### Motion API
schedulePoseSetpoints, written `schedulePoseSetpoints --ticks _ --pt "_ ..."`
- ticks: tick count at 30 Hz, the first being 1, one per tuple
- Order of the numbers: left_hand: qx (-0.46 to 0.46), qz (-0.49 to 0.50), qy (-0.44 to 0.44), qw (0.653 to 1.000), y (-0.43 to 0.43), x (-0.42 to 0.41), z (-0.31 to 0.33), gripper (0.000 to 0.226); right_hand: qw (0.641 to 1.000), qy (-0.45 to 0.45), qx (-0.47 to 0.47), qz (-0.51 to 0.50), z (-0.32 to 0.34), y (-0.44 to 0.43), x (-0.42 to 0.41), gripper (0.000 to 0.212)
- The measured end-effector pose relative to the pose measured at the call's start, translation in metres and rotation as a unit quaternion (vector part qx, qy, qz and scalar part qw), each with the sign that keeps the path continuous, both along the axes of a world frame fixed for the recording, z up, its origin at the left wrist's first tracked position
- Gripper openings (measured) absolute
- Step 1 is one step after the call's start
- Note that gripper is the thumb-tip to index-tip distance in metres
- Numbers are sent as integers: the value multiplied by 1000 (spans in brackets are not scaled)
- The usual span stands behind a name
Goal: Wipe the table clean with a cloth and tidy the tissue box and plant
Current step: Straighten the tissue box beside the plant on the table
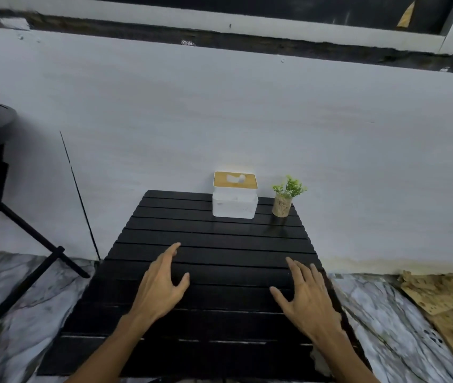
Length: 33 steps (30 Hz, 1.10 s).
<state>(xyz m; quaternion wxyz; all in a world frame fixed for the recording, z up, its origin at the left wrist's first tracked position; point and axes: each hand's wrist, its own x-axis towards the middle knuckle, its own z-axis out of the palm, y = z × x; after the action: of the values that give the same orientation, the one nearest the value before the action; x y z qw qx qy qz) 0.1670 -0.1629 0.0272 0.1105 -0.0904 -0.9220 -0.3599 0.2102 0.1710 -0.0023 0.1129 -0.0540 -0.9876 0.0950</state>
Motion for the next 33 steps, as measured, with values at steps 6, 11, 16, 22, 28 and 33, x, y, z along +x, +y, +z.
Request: schedulePoseSetpoints --ticks 6,11,16,22,28,33 --pt "-28 -33 -9 999 26 -80 14 86 998 -7 -50 47 13 -19 -94 106" --pt "-56 -38 -2 998 50 -155 18 97 996 8 -74 56 25 -25 -175 119" --pt "-41 -59 0 997 71 -217 18 104 993 15 -106 53 27 -25 -243 127" --pt "-56 -76 -3 996 81 -267 5 109 993 35 -85 81 18 -24 -286 127" --pt "-37 -108 -7 993 91 -280 2 98 990 34 -98 100 17 -26 -302 115" --pt "-6 -83 3 996 100 -276 -1 92 985 44 -122 110 15 -28 -302 104"
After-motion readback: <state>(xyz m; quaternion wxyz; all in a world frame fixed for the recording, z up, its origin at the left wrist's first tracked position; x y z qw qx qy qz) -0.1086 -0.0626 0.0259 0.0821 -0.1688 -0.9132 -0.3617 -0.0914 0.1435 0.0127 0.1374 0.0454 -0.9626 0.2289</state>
